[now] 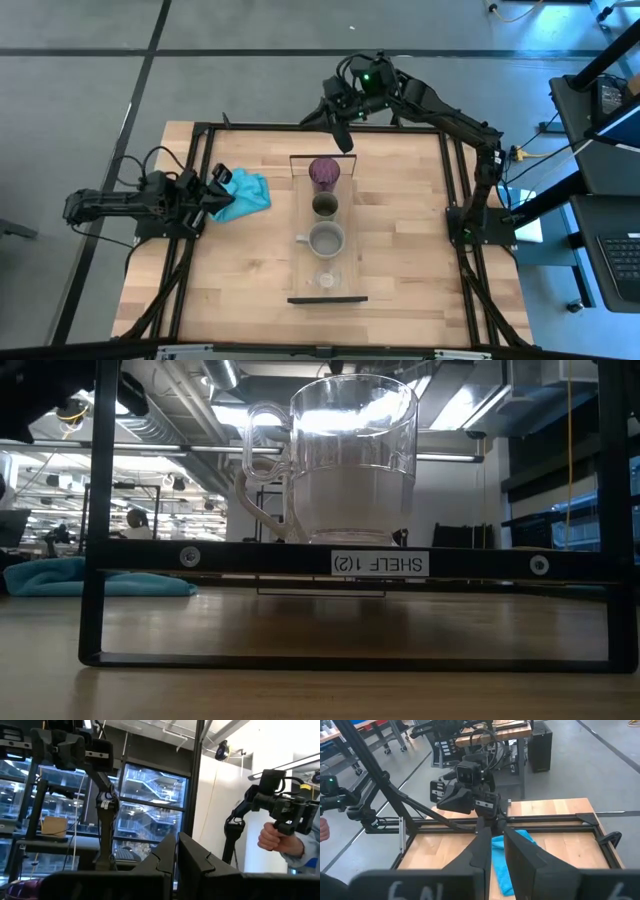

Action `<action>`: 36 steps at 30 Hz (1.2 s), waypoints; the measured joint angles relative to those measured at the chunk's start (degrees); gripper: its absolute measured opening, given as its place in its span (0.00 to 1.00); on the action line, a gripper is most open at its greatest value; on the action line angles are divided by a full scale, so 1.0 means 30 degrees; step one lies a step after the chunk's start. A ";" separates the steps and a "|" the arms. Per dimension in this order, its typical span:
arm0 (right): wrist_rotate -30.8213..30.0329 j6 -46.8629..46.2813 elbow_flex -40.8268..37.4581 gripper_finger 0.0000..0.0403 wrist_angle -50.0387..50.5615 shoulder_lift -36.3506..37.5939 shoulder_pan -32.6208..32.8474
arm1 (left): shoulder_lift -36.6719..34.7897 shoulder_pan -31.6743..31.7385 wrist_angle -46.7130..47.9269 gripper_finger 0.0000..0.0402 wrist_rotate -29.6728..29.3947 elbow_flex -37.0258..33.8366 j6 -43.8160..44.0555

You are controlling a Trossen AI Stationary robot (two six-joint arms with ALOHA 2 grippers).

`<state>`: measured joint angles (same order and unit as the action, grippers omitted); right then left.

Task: Stack small to large cups/mugs on shelf
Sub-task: Return to Home Position

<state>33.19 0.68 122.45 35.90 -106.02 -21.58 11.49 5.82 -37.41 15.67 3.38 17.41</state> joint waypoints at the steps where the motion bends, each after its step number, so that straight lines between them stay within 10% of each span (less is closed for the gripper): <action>1: -0.0007 -0.0010 0.0000 0.13 0.0000 0.0000 -0.0028 | 0.0007 0.0000 -0.0123 0.03 -0.0017 -0.0091 0.0001; 18: 0.0070 -0.0120 0.0000 0.13 0.0217 -0.0015 -0.0110 | 0.0002 0.0000 -0.0642 0.03 -0.0020 -0.0976 -0.0146; 26: 0.3123 -0.3150 0.0000 0.13 -0.0033 -0.0023 0.2514 | 0.0003 0.0000 -0.0685 0.03 0.0000 -0.0976 -0.0146; 30: -0.1097 -0.3858 -0.1218 0.13 -0.6413 -0.0051 0.5311 | 0.0003 0.0000 -0.0685 0.03 0.0019 -0.0976 -0.0149; 36: -0.1588 -0.7554 -0.5625 0.13 -1.6598 -0.0022 0.5725 | 0.0007 0.0000 -0.0688 0.03 0.0001 -0.0976 -0.0345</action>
<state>28.42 -21.98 105.58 -13.89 -106.08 -4.41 11.51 5.82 -39.47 15.67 0.45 16.37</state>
